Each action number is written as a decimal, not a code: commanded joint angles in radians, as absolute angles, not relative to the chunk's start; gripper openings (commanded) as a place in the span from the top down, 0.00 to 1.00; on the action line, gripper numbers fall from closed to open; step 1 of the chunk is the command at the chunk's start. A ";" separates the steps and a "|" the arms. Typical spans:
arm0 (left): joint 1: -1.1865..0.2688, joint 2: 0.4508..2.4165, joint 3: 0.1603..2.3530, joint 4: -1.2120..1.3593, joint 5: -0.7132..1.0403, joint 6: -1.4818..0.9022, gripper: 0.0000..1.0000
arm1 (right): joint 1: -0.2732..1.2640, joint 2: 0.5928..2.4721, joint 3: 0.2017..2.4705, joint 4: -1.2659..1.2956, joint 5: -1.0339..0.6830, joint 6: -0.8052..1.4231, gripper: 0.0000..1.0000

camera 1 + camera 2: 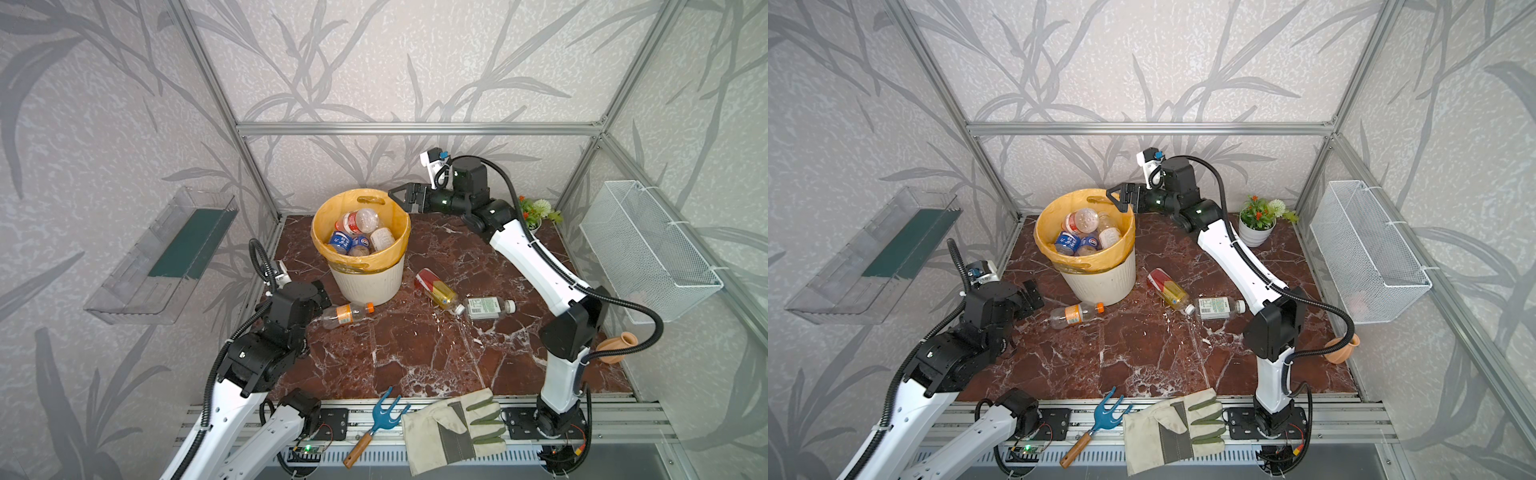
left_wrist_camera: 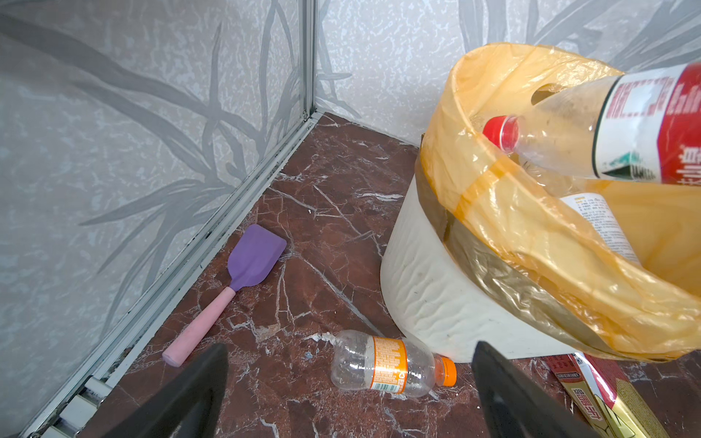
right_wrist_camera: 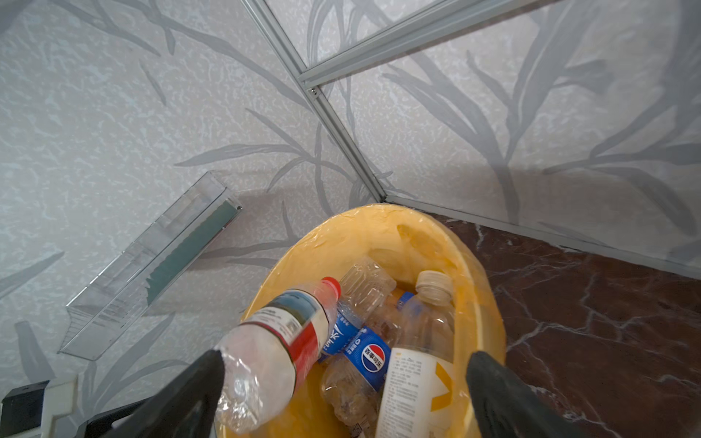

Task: Throw the plastic bottles in the bin
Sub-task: 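Open the right gripper to drop the red-labelled bottle into the bin, then lower the left gripper onto the orange-labelled bottle while the right gripper withdraws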

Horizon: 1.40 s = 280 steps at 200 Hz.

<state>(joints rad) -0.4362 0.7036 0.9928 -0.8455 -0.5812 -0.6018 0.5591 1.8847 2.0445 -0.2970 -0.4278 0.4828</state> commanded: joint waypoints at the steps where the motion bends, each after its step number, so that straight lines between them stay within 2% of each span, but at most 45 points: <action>1: -0.430 0.710 1.002 -0.869 -0.594 -0.611 0.00 | 0.555 1.715 1.958 -0.253 -0.365 0.410 0.01; 50: -0.427 0.706 0.950 -0.874 -0.554 -0.644 0.00 | 0.471 1.433 1.622 -0.206 -0.321 0.390 0.01; 137: -0.346 0.797 0.761 -0.759 -0.371 -0.645 0.00 | 0.248 1.150 1.143 -0.161 -0.369 0.449 0.01; 179: -0.325 0.865 0.647 -0.627 -0.299 -0.599 0.00 | 0.136 1.064 1.011 -0.154 -0.419 0.489 0.01; 210: -0.318 0.932 0.569 -0.507 -0.310 -0.616 0.00 | 0.088 1.028 0.969 -0.161 -0.430 0.501 0.01; 251: -0.287 1.013 0.561 -0.493 -0.291 -0.830 0.00 | 0.056 1.007 0.927 -0.124 -0.461 0.552 0.01; 280: -0.275 1.006 0.585 -0.566 -0.312 -1.099 0.00 | 0.048 1.002 0.913 -0.123 -0.467 0.563 0.01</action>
<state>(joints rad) -0.2863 1.0153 0.5617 -0.5205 -0.2901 -0.8364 0.0566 1.0260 0.9268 -0.1589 -0.4381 0.5377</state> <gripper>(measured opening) 0.997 0.992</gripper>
